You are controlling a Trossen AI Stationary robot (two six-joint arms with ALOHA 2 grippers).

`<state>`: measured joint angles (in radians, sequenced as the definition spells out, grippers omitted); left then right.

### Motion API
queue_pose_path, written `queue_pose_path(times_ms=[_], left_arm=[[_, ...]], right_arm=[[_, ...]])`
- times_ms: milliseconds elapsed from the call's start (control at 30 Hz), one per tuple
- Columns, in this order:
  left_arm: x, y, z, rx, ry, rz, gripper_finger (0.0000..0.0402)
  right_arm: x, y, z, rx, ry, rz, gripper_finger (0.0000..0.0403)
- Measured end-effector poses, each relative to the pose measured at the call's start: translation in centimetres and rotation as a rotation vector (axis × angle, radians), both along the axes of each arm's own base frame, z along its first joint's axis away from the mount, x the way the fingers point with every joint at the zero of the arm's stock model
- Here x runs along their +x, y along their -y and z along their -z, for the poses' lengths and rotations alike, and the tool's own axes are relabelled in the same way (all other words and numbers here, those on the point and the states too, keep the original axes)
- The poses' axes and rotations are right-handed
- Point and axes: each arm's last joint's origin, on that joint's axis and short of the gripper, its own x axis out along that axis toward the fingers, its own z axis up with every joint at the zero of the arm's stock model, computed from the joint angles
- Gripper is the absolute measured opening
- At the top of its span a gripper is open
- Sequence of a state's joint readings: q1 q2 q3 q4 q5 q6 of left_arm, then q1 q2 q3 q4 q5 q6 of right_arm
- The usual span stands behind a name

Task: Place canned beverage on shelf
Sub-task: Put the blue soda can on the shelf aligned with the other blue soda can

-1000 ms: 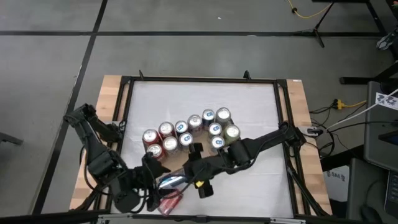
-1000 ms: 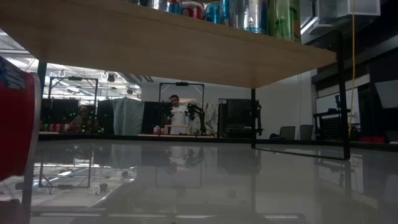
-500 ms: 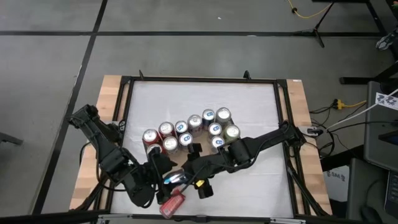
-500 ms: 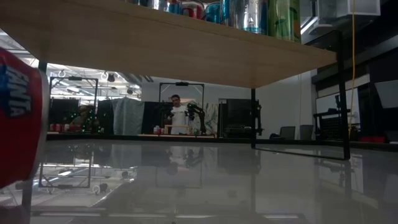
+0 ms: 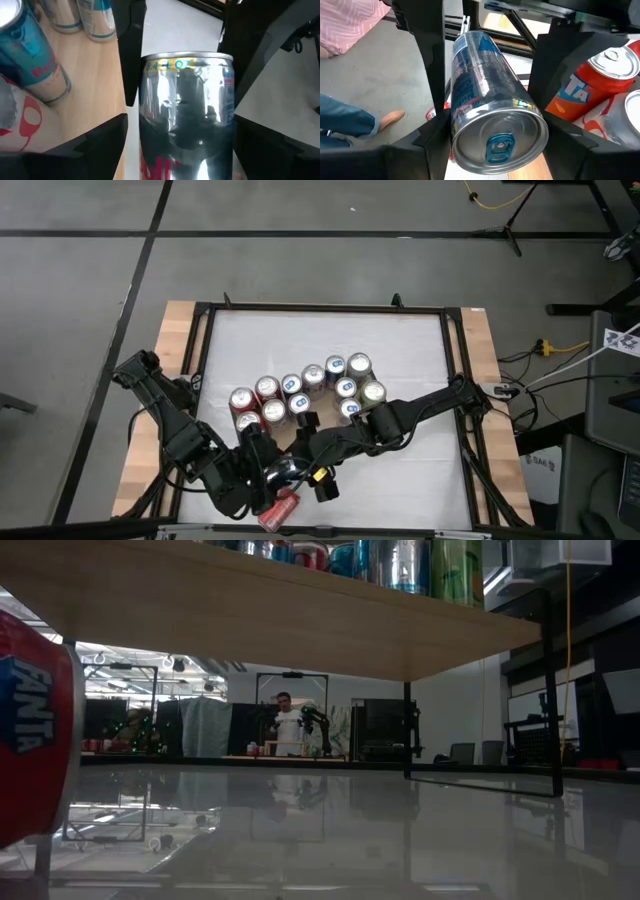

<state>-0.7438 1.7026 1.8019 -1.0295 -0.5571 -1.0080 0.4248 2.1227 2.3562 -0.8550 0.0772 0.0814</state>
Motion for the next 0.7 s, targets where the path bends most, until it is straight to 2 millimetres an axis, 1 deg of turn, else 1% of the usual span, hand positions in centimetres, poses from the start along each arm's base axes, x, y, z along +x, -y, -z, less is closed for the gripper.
queue_pose_path(times_ms=[167, 300, 700], left_arm=[[0.27, 0.00, 0.25, 0.000, -0.010, -0.001, 0.0331], [0.48, -0.22, 0.28, -0.023, -0.028, 0.009, 0.0317], [0.87, -0.53, 0.39, -0.048, -0.050, 0.015, 0.0210]], right_arm=[[-0.03, 0.02, -0.08, 0.001, 0.002, 0.001, 0.0246], [-0.03, 0.02, -0.08, 0.001, 0.003, 0.000, 0.0246], [-0.07, 0.03, -0.02, -0.005, -0.004, -0.002, 0.0246]])
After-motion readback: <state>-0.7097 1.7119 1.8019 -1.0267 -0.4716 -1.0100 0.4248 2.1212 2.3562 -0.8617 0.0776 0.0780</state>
